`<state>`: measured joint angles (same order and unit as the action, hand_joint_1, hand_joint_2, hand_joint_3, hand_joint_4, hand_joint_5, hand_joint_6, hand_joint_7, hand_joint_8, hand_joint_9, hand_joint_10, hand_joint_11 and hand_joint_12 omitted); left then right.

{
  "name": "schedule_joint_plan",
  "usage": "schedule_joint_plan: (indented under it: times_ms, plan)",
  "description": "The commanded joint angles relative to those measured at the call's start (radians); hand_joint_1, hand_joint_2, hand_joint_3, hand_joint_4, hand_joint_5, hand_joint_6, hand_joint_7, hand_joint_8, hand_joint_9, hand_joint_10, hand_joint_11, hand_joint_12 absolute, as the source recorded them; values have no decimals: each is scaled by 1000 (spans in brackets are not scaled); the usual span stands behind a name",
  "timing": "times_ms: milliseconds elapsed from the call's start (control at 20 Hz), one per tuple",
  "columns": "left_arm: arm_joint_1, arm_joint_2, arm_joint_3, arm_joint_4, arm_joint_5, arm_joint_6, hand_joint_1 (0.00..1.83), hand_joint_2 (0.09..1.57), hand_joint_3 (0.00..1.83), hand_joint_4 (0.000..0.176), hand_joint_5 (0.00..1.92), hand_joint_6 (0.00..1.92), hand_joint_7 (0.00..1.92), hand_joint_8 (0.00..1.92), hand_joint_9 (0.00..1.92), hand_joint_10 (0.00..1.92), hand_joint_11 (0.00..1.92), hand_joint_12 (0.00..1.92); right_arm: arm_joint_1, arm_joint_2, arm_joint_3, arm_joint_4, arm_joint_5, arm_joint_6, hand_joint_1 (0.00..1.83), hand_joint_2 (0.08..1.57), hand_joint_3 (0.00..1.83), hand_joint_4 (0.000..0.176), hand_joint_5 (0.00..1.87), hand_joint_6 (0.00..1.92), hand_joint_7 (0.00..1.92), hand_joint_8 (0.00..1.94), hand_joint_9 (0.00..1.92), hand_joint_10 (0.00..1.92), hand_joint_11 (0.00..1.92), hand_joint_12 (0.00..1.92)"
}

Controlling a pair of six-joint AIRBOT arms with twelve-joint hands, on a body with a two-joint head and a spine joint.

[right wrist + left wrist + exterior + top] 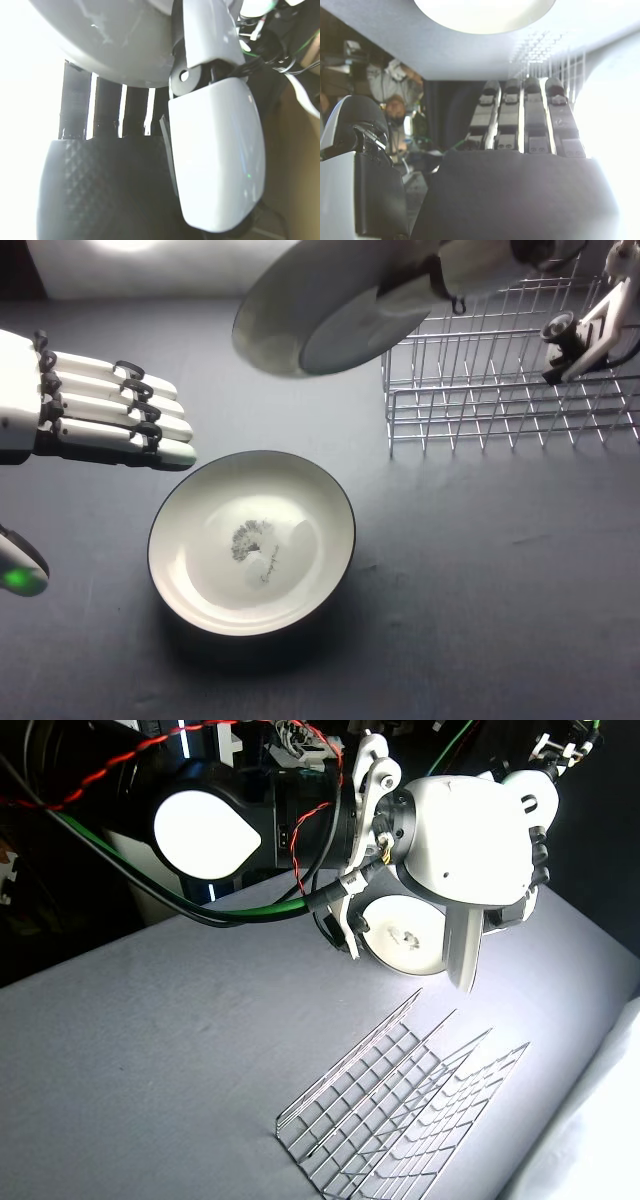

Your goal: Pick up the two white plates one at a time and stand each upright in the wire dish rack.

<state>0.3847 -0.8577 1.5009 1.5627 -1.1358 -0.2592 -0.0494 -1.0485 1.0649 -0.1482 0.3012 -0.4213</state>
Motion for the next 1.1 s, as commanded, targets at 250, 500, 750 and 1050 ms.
schedule_joint_plan:
  times_ms: [250, 500, 750, 1050]
  plan:
    - [-6, 5, 3, -75, -37, 4, 0, 1044, 0, 0, 20, 7, 0, 0, 0, 0, 0, 0, 62, 6, 20, 136, 48, 9, 1391, 1056, 0, 0, 1025, 871, 1103, 776, 1063, 933, 941, 1050]
    - [-3, 4, 6, -71, -40, 24, 0, 1041, 0, 0, 12, 1, 0, 0, 0, 0, 0, 0, 99, 6, 49, 220, -22, 7, 1391, 1056, 0, 0, 1006, 891, 1108, 794, 1065, 916, 941, 1037]
    - [12, -3, 12, -70, -51, 51, 0, 1044, 0, 0, 7, 2, 0, 0, 0, 0, 0, 0, 119, 29, 61, 235, -66, 6, 1385, 1075, 1, 0, 978, 960, 1067, 830, 1011, 1005, 898, 1078]
    - [75, -38, 0, -71, -6, 57, 0, 1047, 1, 0, 17, 3, 0, 0, 0, 0, 0, 0, 115, 93, 59, 225, -107, 3, 1389, 1064, 0, 0, 1013, 902, 1090, 815, 1027, 961, 928, 1050]
